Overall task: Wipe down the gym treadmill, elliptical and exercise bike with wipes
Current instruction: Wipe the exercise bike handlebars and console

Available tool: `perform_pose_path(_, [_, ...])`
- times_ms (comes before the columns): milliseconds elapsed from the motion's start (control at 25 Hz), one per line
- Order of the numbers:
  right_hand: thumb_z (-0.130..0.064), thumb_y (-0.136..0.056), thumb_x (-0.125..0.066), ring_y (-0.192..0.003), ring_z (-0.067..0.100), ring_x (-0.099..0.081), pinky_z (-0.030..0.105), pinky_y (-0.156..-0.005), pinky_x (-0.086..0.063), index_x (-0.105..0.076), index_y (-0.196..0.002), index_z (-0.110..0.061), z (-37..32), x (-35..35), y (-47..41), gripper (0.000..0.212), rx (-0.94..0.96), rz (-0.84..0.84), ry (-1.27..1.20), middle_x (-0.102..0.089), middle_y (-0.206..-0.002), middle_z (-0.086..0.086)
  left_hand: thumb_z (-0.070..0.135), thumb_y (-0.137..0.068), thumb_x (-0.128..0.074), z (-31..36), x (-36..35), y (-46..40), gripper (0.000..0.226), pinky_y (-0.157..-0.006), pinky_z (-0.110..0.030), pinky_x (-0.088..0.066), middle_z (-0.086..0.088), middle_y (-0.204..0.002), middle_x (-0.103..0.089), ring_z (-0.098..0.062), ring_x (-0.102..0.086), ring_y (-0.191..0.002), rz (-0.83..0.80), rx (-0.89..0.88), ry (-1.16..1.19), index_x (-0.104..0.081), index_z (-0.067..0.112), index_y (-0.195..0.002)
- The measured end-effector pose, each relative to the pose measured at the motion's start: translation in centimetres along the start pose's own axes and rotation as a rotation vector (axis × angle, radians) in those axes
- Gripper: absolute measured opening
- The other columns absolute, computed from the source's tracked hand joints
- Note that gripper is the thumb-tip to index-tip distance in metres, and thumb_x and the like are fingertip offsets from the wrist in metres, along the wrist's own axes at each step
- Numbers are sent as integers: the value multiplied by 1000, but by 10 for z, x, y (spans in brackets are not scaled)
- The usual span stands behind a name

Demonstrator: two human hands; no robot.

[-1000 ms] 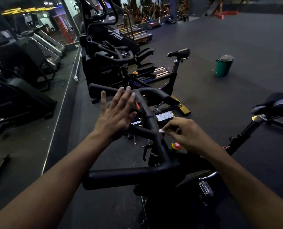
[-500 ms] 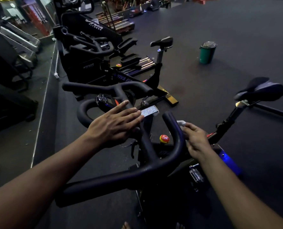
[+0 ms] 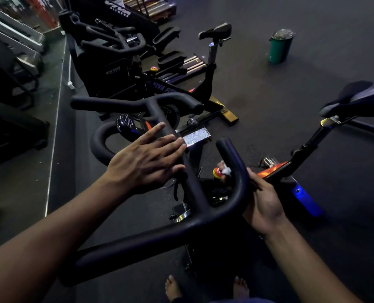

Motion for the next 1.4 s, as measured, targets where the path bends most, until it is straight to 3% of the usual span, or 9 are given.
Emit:
perform_pose_path(160, [-30,-92,-59,-126,30,-58,39,-113,-40,-60,-132,1,-10,-5,-6,51,37,-8,57,-59,-139,20,49,-111,-23,0,-1,-1,62,-126,-49,-16,-7,-150,-54,-25,-51,-139,-24,10,8,-49,9,-149])
perform_pose_path(280, [-25,-76,-77,-109,32,-66,41,-111,-43,-60,-127,0,-28,-34,-35,59,107,-85,37,-62,-130,26,49,-110,-21,0,0,-1,62,-126,-49,-15,-6,-151,-53,-24,-50,-140,-35,13,-8,-48,9,-150])
perform_pose_path(440, [-28,-98,-51,-111,29,-61,39,-112,-39,-59,-134,2,-28,-39,-58,47,107,-82,87,-56,-137,25,49,-110,-26,1,1,0,61,-125,-50,-18,-7,-148,-55,-25,-52,-138,-8,7,-21,-50,8,-148])
perform_pose_path(560, [-25,-93,-51,-98,25,-72,35,-101,-51,-78,-105,-6,-18,-30,-38,35,140,-80,40,-72,-112,18,48,-110,-27,0,2,-1,60,-125,-50,-18,-7,-147,-57,-25,-53,-137,-6,7,-28,-52,8,-147])
perform_pose_path(680, [-22,-96,-51,-114,30,-65,37,-98,-56,-69,-122,-7,-2,-12,-4,35,162,-34,-8,-65,-128,20,48,-110,-26,1,2,-1,60,-125,-51,-19,-7,-146,-57,-25,-54,-136,5,3,-27,-52,8,-146])
perform_pose_path(800, [-22,-99,-48,-114,25,-65,34,-91,-58,-58,-137,-6,17,8,31,43,104,46,-67,-63,-133,16,47,-110,-28,1,3,-1,59,-124,-51,-21,-8,-145,-59,-26,-56,-134,27,2,-17,-54,7,-145])
perform_pose_path(920, [-21,-100,-41,-120,20,-62,31,-100,-50,-52,-145,-12,30,20,53,47,104,72,-125,-63,-136,11,46,-110,-30,2,3,-1,57,-125,-51,-20,-8,-145,-59,-26,-55,-135,36,-3,-20,-54,7,-145])
perform_pose_path(1120, [-15,-96,-48,-95,20,-72,30,-93,-55,-70,-115,-16,24,11,30,30,214,111,-70,-73,-110,9,48,-109,-23,1,2,-1,62,-126,-50,-14,-7,-148,-55,-24,-52,-138,-36,1,-13,-49,8,-149])
perform_pose_path(1400, [-8,-84,-55,-92,17,-74,22,-80,-59,-66,-119,-11,42,4,28,37,388,107,-53,-74,-108,13,48,-109,-23,-1,-1,1,63,-126,-51,-11,-10,-148,-55,-24,-53,-137,-18,-43,8,-49,6,-148])
Point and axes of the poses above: each hand's wrist, its own y-axis away from the middle knuckle, its own x-axis out of the back of the hand, z = x × y, the point moved 1 cm from there along -y, towards the middle knuckle
